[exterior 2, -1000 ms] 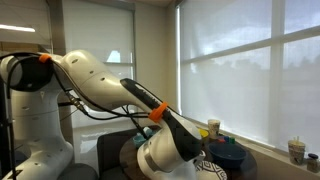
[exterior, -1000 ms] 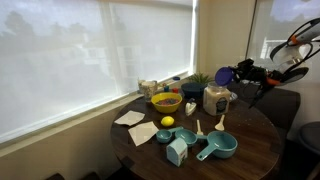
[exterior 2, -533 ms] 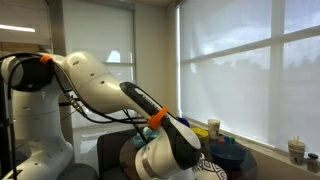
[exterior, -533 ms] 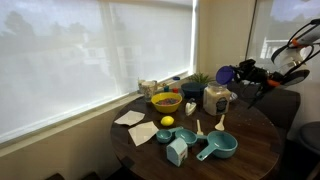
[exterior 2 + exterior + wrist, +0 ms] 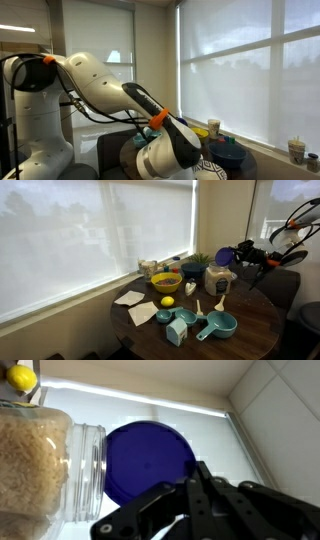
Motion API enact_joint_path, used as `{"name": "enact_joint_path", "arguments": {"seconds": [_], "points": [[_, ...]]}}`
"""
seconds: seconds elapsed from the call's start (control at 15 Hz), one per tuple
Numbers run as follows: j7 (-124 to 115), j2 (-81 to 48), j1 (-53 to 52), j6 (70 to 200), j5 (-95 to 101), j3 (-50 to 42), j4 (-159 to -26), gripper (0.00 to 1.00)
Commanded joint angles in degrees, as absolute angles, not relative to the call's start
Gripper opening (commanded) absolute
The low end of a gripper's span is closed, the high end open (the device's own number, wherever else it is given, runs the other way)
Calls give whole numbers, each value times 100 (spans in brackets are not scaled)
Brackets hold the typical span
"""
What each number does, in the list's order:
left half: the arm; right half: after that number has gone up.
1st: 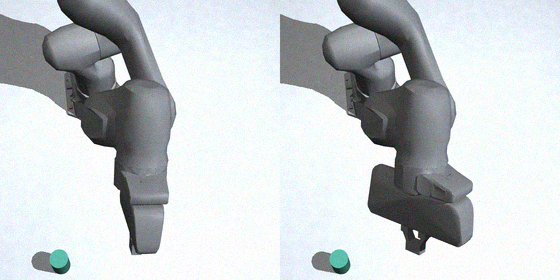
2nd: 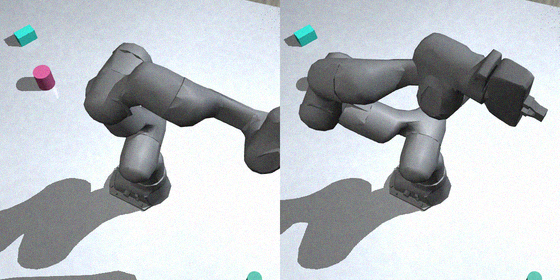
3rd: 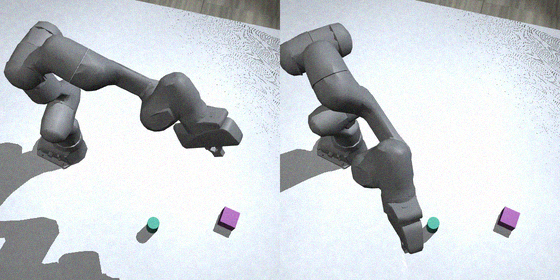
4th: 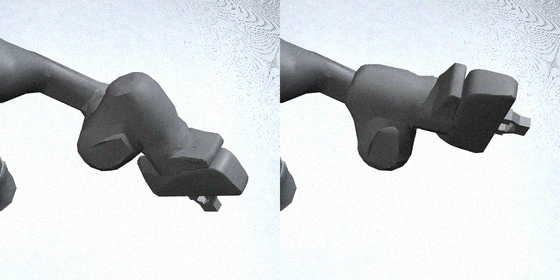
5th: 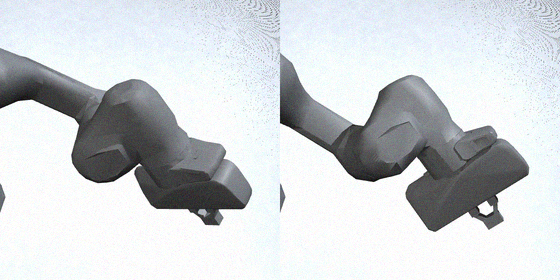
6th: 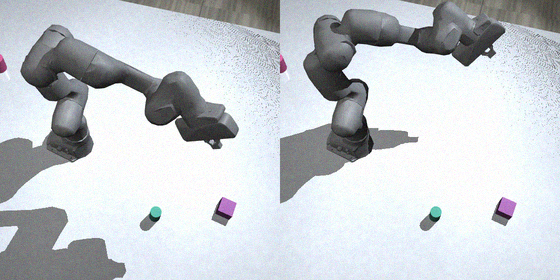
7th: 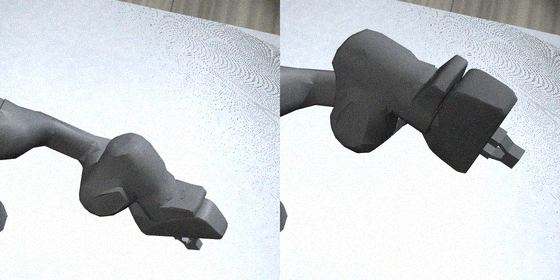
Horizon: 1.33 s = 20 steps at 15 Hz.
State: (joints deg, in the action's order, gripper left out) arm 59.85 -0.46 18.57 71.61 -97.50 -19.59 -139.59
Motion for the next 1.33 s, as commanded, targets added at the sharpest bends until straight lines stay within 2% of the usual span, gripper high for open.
{"name": "enact_joint_path", "arguments": {"seconds": [0.0, 0.53, 1.0, 1.27], "points": [[6270, -27, 1899, 6949, -9956, -1962, -13959, 1], [5730, -47, 1830, 7336, -9344, -1896, -13856, 1], [6353, 66, 1894, 7064, -10055, -1951, -13903, 1], [5862, 72, 1813, 7697, -9425, -1868, -13807, 1]]}}
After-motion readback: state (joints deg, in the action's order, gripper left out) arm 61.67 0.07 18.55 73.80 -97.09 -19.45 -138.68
